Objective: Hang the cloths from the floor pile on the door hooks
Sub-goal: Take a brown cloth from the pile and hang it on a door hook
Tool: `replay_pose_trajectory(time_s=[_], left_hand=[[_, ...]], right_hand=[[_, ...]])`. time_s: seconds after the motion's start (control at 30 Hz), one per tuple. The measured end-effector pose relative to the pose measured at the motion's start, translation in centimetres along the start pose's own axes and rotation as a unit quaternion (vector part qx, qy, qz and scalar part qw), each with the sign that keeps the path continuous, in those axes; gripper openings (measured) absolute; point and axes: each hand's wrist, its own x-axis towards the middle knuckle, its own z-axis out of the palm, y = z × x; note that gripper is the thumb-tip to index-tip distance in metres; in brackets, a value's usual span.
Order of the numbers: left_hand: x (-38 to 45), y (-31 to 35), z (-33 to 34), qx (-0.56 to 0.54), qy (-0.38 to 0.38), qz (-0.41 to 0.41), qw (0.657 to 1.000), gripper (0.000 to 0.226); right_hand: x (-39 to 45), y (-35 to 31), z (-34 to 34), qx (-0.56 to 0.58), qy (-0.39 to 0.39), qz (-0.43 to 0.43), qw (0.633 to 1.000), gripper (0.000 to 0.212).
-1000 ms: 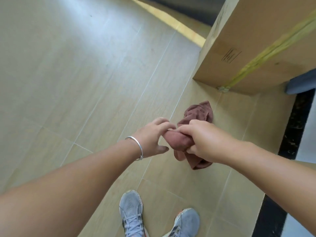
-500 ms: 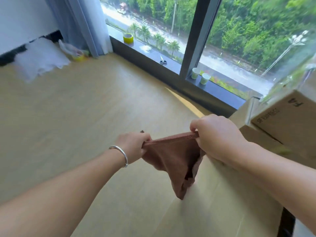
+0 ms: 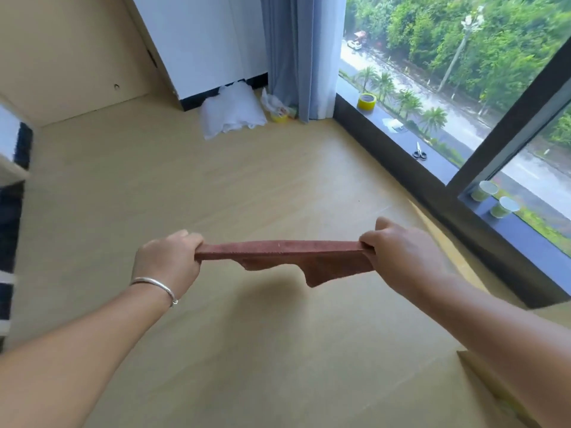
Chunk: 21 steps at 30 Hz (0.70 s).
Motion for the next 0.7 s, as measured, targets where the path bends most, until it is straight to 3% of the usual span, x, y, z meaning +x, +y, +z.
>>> replay_pose_trajectory(time_s=[0.17,0.27,0.4,0.57,0.7], left_hand=[[-9.7,-2.8,0.6,-0.032,0.067,-0.007,0.997,0.021],[-15.3,-3.1,3.9,-0.046,0.002,-0.012,0.999,0.015],[-22.2,-2.3,10.2,-0.080,-0.124,-0.049,0.988,0.038],[-30.2,-0.4,19.9,-0.217,-0.246,-0.191,0.925,0.024],[-35.5,1.1,26.4,-0.288,-0.302,-0.241,0.876,0.026]], right_hand=[[-2.6,-3.8,6.5,0.036,-0.033,-0.073,0.996,0.018],[-5.3,-5.6,11.4,0.034,-0.079,-0.118,0.989,0.017],[-9.5,-6.3,18.5,0.015,-0.145,-0.143,0.979,0.023],[-14.8,-5.4,27.5,-0.023,-0.255,-0.152,0.955,0.035],[-17.7,-5.1,33.8,-0.029,-0.307,-0.126,0.943,0.031]])
